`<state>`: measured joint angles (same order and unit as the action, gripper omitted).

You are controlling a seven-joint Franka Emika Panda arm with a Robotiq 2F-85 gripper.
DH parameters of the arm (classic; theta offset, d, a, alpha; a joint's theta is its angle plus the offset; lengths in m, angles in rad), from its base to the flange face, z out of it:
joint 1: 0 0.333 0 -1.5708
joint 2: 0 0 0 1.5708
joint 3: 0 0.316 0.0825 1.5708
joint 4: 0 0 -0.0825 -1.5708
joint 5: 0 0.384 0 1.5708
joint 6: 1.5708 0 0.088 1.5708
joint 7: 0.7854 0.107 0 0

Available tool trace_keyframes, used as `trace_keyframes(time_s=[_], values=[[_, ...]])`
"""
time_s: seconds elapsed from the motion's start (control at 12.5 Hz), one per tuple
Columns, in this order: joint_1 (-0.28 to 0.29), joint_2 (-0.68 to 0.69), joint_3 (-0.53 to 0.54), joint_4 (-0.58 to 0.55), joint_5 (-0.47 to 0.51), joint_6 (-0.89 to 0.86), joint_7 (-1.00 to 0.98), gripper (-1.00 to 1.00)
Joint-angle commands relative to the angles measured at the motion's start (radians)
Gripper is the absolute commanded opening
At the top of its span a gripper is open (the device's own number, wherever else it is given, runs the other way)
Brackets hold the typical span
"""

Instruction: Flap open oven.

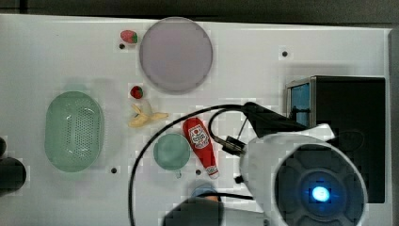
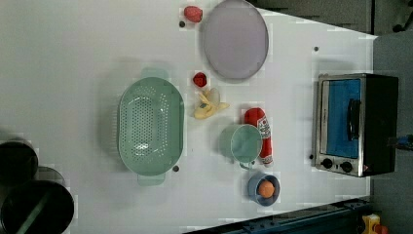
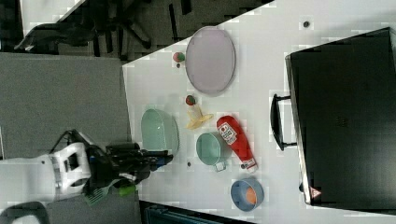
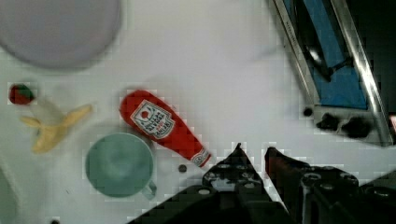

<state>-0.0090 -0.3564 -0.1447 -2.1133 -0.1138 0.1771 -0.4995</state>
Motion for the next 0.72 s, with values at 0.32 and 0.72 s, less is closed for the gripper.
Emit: trace_keyframes(time_s=[0.32, 0.72], values=[[-0.039, 0.034, -0.153, -0.128, -0.011, 0.239, -0.261, -0.65], [-0.043, 0.172, -0.244, -0.135, -0.011, 0.413, -0.508, -0.65]])
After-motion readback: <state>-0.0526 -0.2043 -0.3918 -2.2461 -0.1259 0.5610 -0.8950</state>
